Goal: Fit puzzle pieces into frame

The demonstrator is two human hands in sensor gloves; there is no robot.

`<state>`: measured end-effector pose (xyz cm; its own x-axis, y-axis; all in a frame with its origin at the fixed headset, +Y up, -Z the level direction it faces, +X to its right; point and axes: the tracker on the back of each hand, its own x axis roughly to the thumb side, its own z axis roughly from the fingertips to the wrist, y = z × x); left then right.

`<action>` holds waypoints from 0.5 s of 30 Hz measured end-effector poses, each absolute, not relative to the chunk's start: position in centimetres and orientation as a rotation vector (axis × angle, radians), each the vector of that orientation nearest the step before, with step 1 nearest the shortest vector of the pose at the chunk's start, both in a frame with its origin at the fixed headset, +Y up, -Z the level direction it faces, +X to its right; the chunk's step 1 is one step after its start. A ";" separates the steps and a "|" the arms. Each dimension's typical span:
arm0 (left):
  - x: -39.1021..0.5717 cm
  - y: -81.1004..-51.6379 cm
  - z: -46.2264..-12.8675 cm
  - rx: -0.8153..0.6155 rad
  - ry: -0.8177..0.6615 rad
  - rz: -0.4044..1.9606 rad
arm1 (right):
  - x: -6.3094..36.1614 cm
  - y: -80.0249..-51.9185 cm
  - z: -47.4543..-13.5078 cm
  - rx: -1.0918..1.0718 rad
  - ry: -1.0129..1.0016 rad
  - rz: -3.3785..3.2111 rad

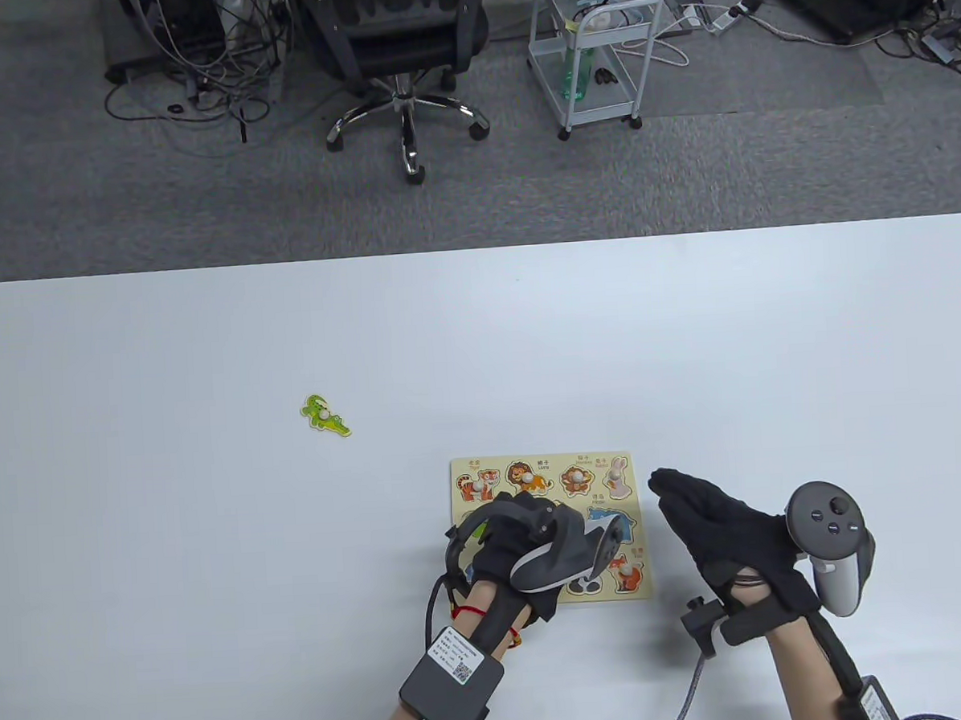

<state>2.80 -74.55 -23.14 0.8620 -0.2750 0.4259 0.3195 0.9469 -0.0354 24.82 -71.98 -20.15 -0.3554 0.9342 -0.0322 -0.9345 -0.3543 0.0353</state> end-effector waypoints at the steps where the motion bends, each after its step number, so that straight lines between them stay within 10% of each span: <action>1: 2.9 -74.6 -23.2 -0.107 -0.432 -0.316 | 24.8 -72.0 -20.2 -0.007 0.055 1.930; 15: 3.1 -74.6 -23.2 -0.113 -0.449 -0.368 | 24.8 -72.0 -20.1 -0.007 0.064 1.928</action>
<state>3.07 -74.62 -23.18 0.8362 -0.3227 0.4434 0.3719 0.9279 -0.0261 24.85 -71.99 -20.10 -0.3508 0.9358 -0.0359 -0.9361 -0.3493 0.0418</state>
